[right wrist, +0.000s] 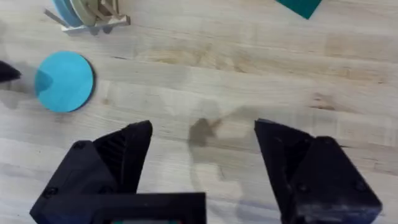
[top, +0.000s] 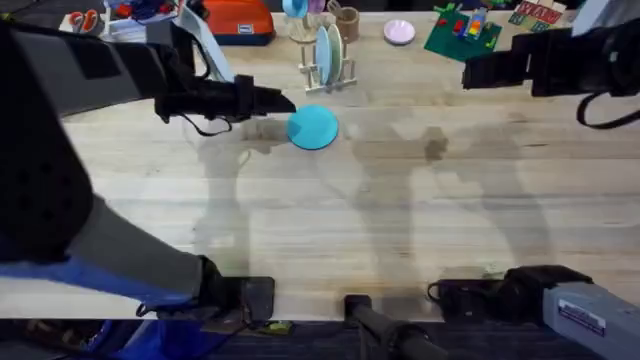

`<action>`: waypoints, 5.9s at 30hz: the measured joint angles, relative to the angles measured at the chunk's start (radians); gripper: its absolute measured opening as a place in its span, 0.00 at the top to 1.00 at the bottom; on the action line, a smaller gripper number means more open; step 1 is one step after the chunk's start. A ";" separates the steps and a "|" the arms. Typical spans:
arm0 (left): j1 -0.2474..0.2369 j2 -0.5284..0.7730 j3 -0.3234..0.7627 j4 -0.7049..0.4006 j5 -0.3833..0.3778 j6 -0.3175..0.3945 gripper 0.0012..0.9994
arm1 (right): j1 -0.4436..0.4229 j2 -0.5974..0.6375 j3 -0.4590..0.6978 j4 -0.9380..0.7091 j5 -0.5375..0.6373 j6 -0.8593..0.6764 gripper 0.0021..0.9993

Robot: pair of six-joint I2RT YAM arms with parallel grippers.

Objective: Pick up the plates from the table one by one and place each into a slot on the dish rack.

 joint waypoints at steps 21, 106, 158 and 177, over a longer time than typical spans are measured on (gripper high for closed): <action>0.001 0.227 0.001 0.071 0.079 0.044 0.96 | 0.000 0.000 0.000 0.000 0.000 0.000 0.00; -0.057 0.213 0.027 0.066 -0.024 -0.078 0.96 | 0.308 0.661 0.004 0.489 -0.487 0.230 0.00; -0.065 0.170 0.028 0.023 -0.095 -0.078 0.96 | 0.377 0.758 0.010 0.646 -0.480 0.333 0.97; -0.071 -0.352 0.004 -0.257 -0.397 -0.081 0.96 | 0.242 0.413 0.010 0.329 -0.416 0.194 0.97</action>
